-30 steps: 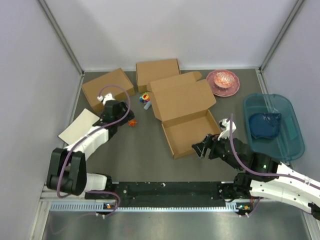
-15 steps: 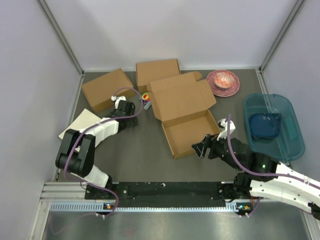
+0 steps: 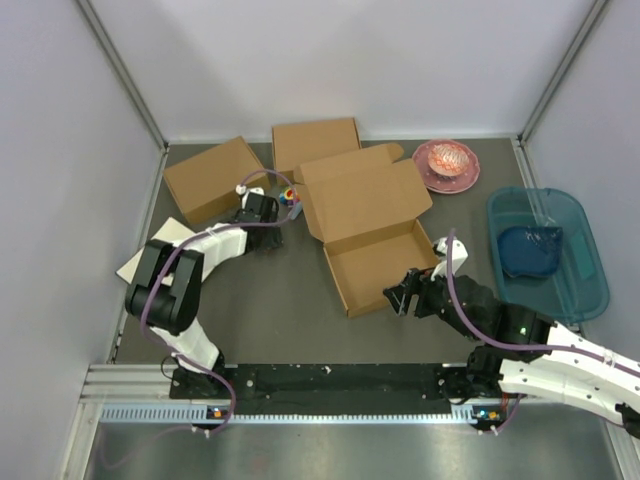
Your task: Fold the paper box
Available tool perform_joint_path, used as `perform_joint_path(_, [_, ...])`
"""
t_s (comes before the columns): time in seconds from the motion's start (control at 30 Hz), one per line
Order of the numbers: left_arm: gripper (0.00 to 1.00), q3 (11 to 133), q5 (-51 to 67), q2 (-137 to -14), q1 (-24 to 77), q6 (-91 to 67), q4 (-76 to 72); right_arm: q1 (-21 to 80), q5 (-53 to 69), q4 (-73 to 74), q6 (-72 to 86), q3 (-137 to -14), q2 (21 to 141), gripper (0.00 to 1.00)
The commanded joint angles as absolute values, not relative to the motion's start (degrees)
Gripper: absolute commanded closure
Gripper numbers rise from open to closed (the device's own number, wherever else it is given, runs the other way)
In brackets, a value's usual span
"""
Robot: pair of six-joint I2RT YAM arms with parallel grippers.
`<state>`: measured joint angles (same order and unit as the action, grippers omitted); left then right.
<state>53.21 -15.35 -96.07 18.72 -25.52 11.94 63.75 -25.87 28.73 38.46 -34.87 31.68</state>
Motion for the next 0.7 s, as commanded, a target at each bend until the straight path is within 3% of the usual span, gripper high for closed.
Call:
perform_joint_path(0.0, [0.28, 56.95, -15.29, -97.64, 18.98, -24.43, 14.14, 64.25, -26.89, 26.90, 37.44, -36.39, 31.64, 0.29])
perform_joint_path(0.5, [0.51, 59.85, -14.94, -100.72, 18.98, -24.61, 18.63, 64.25, -27.16, 27.51, 37.53, -35.07, 28.30, 0.29])
perform_joint_path(0.67, [0.55, 59.33, -15.38, -100.11, 18.98, -25.40, 18.90, 64.25, -27.51, 27.95, 37.62, -34.89, 27.16, 0.28])
